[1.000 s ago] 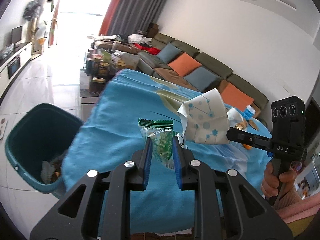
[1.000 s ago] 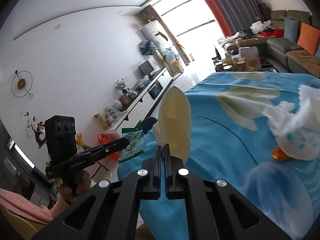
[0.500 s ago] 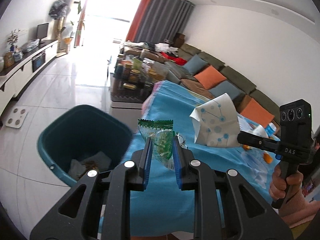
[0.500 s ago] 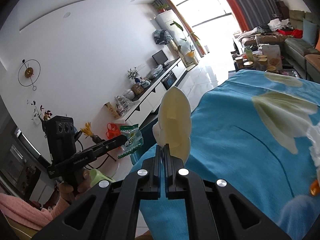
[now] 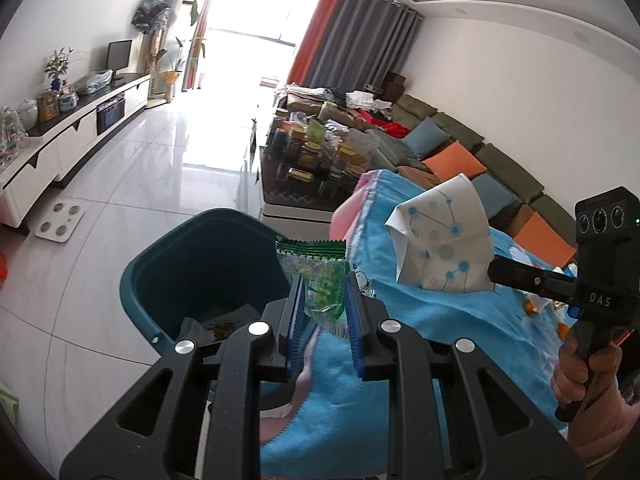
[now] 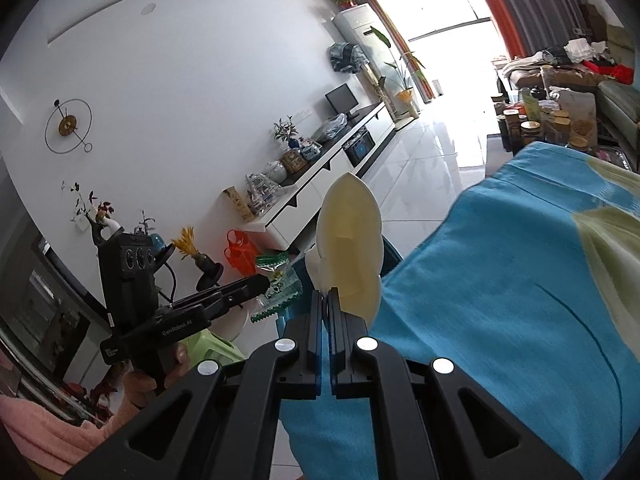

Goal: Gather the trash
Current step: 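Carry the candy wrapper and paper cup with both grippers over the teal bin, then open both grippers over the teal bin to drop the trash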

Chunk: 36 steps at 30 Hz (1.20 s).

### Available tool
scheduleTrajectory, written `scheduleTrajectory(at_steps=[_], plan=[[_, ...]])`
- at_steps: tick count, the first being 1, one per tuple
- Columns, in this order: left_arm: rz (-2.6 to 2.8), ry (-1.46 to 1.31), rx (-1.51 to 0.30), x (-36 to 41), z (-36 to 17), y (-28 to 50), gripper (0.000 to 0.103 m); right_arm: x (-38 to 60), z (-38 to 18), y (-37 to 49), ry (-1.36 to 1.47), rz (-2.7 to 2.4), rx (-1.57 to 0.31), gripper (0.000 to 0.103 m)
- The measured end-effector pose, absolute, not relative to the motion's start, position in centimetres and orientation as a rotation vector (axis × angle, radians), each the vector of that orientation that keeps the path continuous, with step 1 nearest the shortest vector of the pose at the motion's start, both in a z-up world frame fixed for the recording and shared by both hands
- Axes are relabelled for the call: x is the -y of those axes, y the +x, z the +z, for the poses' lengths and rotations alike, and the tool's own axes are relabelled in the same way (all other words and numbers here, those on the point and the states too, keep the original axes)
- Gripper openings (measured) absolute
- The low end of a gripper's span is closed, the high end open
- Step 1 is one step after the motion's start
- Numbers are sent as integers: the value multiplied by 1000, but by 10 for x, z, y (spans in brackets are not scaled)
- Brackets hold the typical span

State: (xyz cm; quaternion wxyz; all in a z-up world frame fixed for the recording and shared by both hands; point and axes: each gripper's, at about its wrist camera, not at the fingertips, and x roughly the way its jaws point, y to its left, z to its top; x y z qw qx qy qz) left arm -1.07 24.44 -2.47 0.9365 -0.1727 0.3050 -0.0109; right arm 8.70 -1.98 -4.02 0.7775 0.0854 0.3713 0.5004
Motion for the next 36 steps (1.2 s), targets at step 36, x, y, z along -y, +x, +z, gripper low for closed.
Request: scheduleTrajectory(at_steps=[36], plan=[[119,-443,-775,-281,-95,54,22,-97,-83,125,69,999,-994,6]])
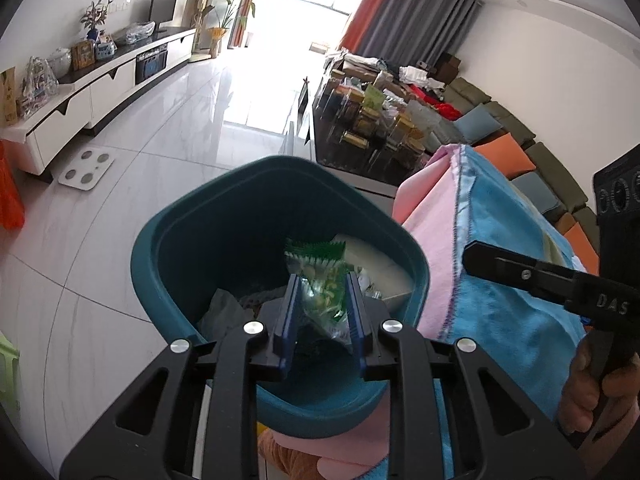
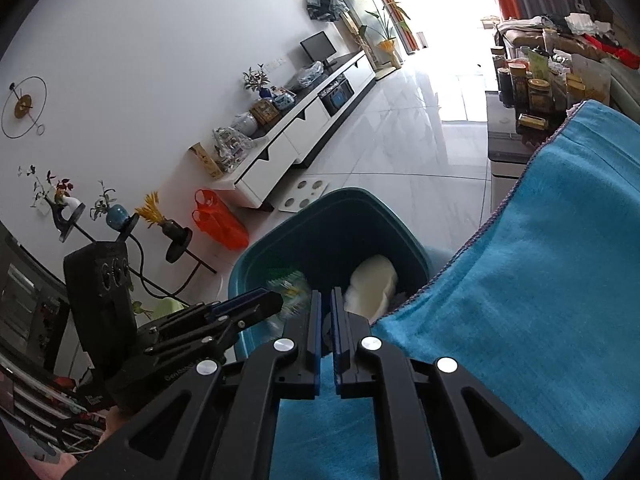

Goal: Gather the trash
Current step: 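Open both grippers over the teal bin to drop the trash, then move both open grippers back to the trash on the table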

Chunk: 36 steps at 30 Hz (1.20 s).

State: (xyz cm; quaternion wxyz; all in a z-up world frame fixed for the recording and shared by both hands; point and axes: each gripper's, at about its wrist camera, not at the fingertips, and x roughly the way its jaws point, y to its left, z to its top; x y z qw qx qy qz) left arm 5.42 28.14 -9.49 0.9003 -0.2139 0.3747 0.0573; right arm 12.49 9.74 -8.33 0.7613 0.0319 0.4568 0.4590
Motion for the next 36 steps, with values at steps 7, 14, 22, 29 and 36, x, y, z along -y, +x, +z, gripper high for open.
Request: scheduleTrajectory(at_steps=[7,14,22,29,36], plan=[[123,-452,-781,-279,-105,59,27,-88,-78,123,70,1003,-982,7],[66,-395,-684,-255,-74,41,44,-50,-54,103,44,1007,-889,27],[-161,-310,-609,-180,-39,40,51,36,-28,82,72,910,-771,43],[-351,-231,-624,-101,-33,54,51,118,-21,66,127,732,-707,43],[-468,-181,-667,-38,-39,71,51,196,-13,50,167,510,-617,49]])
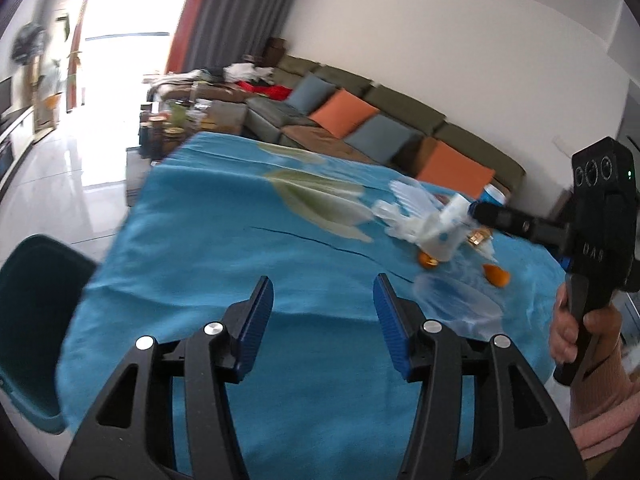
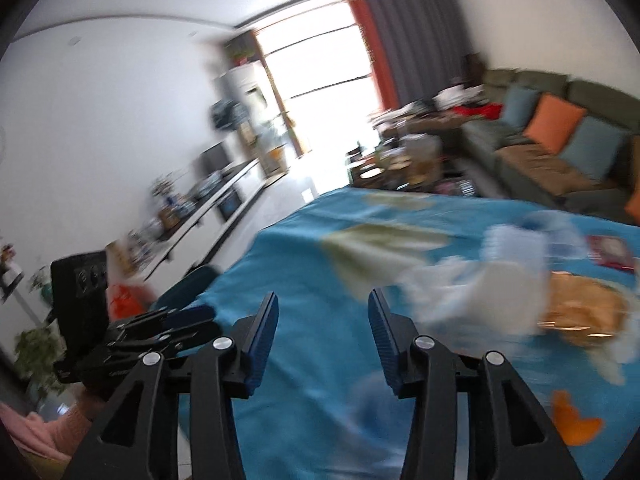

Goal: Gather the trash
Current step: 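Move both open grippers back to the trash on the table, then grasp the white tissue with the left gripper while the right gripper grasps the white paper cup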

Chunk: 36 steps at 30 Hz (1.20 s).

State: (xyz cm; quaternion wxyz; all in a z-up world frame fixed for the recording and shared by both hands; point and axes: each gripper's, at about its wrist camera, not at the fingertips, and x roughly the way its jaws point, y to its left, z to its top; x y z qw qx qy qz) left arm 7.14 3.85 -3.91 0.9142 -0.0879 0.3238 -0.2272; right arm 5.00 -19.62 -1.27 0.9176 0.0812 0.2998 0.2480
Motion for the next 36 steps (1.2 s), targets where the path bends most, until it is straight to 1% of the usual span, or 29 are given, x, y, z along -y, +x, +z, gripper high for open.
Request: scheduleTrajectory(at_steps=[1,3,4,6,8,16,18,23,27,35,36], plan=[[-483,-172,-672,-30,-40,74,51,208,-14,49,176,482,-604,51],[-505,-155,-684,-15,-42,78,51,232,-14,52,189,400,-581,59],[-513,-149,-689,-11,-43,80,51,241,-16,52,191,375,-580,61],[-532,-137,-699,-4,-45,84,51,255,-21,55,194,321,-580,72],[-548,-125,-706,6,-47,87,51,265,-29,65,203,309,-599,74],[-582,-88,-737,37,-47,110,51,269,-61,95,232,335,-663,75],[-593,-84,-750,42,-46,120,51,272,-62,96,236,343,-667,66],[-603,-58,-795,61,-49,147,51,277,-61,92,238,346,-659,65],[-612,-73,-842,76,-55,173,47,291,-56,83,271,345,-636,65],[-628,-86,-925,104,-68,214,47,314,-53,72,330,351,-623,65],[-631,-90,-944,108,-72,220,44,315,-54,71,335,354,-623,65]])
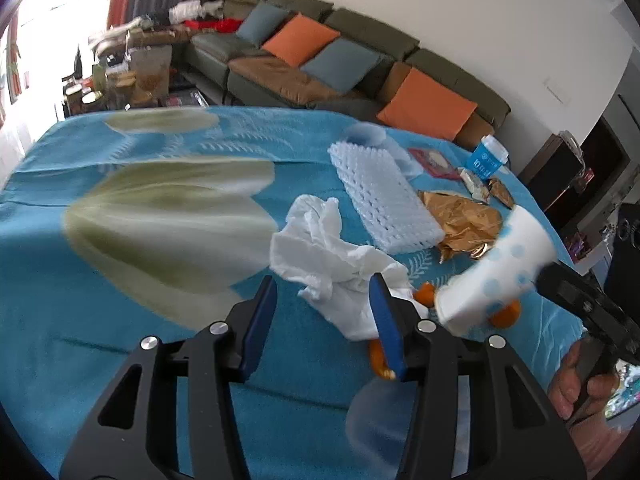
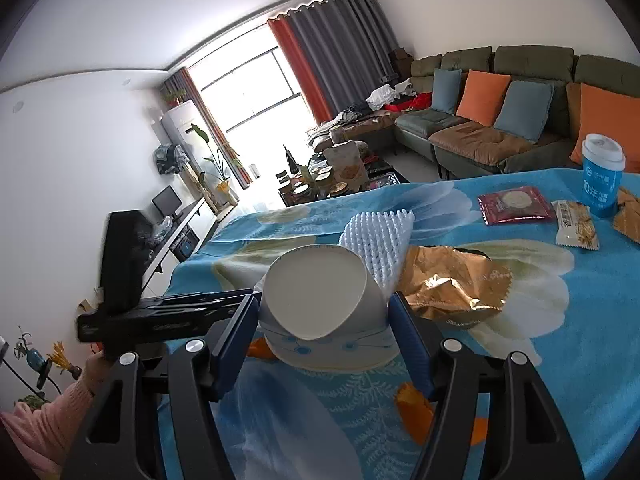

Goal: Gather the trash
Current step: 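Grasp the white tissue with the left gripper while the right gripper grasps the white paper cup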

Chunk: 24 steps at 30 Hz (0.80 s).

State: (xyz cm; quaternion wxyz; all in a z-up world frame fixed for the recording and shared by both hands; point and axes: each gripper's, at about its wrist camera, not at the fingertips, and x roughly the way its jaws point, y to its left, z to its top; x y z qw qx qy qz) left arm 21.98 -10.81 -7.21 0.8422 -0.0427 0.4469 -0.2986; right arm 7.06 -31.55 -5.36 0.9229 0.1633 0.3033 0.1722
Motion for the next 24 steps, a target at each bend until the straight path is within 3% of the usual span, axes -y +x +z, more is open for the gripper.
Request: scheduleTrajectory(at_steps=[5,7,24], plan=[[-633,-117,-982,113,-83,232,25,319,-58,71,353,360,-629,65],[-641,-118,-986,114,-84,231,10,320,-58,72,359,365,-629,65],[-637,-132,-780,55,-32,161,6,295,-42,67,337,431,-596,65]])
